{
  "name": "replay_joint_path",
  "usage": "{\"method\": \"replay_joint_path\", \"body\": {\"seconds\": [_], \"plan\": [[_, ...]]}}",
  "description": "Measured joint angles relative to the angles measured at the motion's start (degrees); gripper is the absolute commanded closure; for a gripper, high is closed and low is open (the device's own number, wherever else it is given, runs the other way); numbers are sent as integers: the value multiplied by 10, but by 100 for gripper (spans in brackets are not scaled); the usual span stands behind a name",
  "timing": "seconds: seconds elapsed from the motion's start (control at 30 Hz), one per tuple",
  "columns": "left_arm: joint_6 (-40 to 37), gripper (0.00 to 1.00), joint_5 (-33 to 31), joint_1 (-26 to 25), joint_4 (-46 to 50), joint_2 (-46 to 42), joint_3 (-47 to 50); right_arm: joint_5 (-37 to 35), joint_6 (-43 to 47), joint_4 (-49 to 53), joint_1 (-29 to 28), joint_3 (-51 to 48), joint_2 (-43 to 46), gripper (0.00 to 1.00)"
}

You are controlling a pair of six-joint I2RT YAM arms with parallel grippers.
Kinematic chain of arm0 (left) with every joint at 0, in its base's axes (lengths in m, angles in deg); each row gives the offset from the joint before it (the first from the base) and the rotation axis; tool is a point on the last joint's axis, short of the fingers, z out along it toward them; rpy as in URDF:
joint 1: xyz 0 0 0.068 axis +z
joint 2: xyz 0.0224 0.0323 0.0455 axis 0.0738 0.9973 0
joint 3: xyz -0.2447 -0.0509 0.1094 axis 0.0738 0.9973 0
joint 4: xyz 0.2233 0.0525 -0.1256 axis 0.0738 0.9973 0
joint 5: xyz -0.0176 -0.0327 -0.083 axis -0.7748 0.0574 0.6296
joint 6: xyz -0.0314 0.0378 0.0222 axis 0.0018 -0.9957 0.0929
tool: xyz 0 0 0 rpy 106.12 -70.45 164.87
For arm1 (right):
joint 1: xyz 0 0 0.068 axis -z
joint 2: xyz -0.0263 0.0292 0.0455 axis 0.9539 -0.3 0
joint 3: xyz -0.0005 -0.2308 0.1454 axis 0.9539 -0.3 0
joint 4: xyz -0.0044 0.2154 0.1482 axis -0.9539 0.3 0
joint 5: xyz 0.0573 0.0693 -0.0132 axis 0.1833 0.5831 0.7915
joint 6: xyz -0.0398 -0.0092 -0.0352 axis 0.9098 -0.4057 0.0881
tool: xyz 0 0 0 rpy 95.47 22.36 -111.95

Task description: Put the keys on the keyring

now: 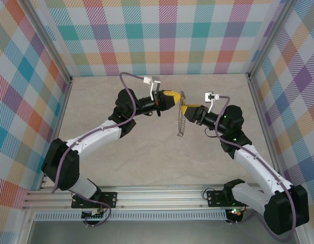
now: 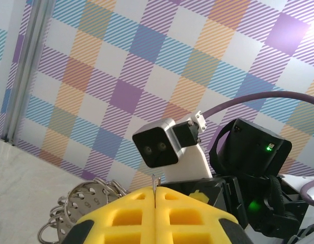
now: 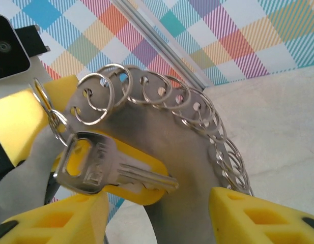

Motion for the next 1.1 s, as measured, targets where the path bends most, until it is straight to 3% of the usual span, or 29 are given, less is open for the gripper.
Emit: {"method": "replay_joint_path", "body": {"seconds": [0.17,0.33,0.7,0.97,1.1], "plan": [[32,100,6,3,-33,12,0,-2,16,0,-8,23,-5,39],[57,100,10,9,-57,30,0,-7,35,14,-16,35,-11,43],[76,100,16,12,-70,38,0,-12,65,38,-18,45,-27,79],[89,100,16,16,-84,38,7,-7,68,42,-25,53,-28,97],[93,100,14,17,-91,38,8,-5,68,44,-32,59,-35,100]]}}
